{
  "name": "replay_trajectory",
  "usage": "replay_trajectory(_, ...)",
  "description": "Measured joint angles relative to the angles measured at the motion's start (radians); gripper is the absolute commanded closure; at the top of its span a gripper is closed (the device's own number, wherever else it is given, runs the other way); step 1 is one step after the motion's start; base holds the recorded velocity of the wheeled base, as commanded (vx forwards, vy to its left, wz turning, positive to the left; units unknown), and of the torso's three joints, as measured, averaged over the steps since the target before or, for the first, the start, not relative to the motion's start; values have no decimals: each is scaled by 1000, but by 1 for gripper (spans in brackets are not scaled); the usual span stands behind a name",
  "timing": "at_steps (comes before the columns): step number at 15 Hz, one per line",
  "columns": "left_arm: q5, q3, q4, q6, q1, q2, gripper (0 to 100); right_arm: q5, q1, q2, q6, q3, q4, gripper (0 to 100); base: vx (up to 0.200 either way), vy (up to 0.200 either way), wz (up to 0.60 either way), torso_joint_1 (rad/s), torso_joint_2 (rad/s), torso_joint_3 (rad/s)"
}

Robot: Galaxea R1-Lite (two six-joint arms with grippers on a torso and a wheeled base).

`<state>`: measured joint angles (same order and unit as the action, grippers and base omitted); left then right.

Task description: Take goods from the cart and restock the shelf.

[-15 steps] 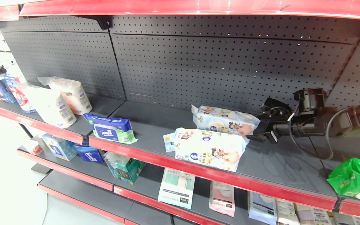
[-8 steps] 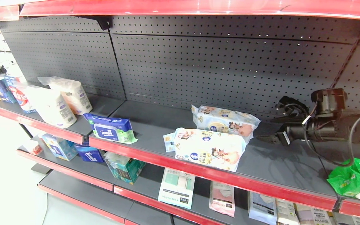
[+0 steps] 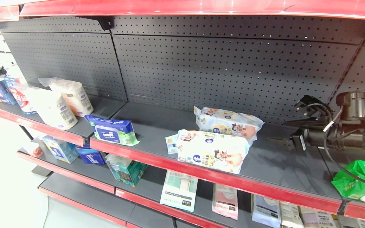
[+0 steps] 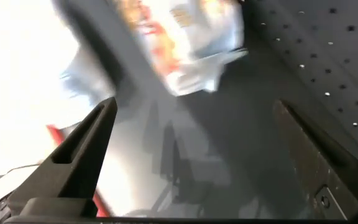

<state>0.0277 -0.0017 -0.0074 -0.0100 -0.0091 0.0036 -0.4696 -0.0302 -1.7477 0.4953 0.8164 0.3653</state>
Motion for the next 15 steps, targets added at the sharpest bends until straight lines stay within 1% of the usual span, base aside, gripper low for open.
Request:
replay_trajectory(2,0,0,0,0,0,0,0,-5,47,58,-1,-94,85,0,0,0,0,0,0,0)
replay_trajectory(5,0,0,0,0,0,0,0,-22,122,129,-1,-176,113,0,0,0,0,0,0,0)
replay_trajectory(8,0,0,0,0,0,0,0,-24,193,153,2,-206,116,0,0,0,0,0,0,0)
replay_trajectory(10,0,0,0,0,0,0,0,-24,222,138,9,-210,131,0,0,0,0,0,0,0)
replay_trajectory(12,0,0,0,0,0,0,0,-24,246,103,12,-212,173,0,0,0,0,0,0,0)
replay_trajectory(15,0,0,0,0,0,0,0,-24,266,45,43,-212,189,0,0,0,0,0,0,0)
